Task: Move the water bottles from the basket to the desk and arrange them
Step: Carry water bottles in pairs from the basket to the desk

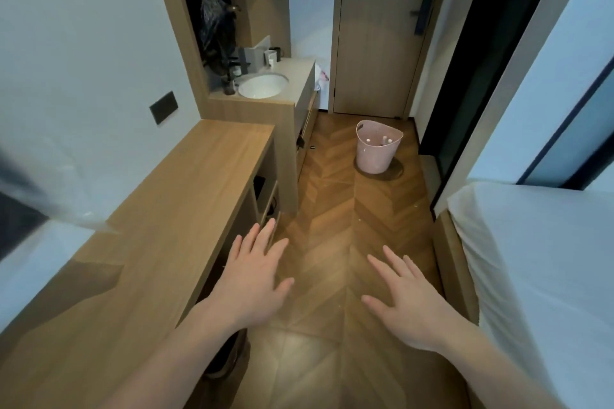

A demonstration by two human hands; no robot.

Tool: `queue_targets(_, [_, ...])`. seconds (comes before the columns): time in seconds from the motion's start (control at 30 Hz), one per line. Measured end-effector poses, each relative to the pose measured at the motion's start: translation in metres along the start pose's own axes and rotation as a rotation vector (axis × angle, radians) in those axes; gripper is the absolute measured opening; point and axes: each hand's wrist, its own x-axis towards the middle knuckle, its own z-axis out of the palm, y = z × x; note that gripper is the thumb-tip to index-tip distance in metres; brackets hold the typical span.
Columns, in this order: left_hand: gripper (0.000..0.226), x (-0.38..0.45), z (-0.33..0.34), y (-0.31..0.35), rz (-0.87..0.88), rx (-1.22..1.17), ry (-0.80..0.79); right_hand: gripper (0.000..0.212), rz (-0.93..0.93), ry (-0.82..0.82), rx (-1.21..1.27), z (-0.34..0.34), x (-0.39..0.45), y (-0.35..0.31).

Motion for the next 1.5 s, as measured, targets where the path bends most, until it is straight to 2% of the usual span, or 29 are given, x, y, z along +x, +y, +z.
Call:
queue_targets(0.43, [0.082, 0.210, -0.004, 0.022, -0.110, 0.106, 0.033, 0.077, -0.011, 0.008, -0.095, -0.101, 0.189, 0.090])
queue_targets(0.73, [0.081, 0.424, -0.030, 0.020, 0.067, 0.130, 0.015, 0.077, 0.096, 0.076, -0.062, -0.170, 0.349, 0.134])
queue_targets(1.07, [0.080, 0.636, -0.053, 0.066, 0.273, 0.170, -0.015, 0.078, 0.236, 0.084, -0.011, -0.236, 0.491, 0.205])
queue_targets(1.27, [0.080, 0.766, -0.049, 0.094, 0.256, 0.183, -0.020, 0.077, 0.204, 0.057, 0.021, -0.279, 0.596, 0.263])
queue_targets(1.5, [0.082, 0.901, -0.066, 0.130, 0.154, 0.168, -0.055, 0.077, 0.147, 0.005, 0.011, -0.357, 0.721, 0.334])
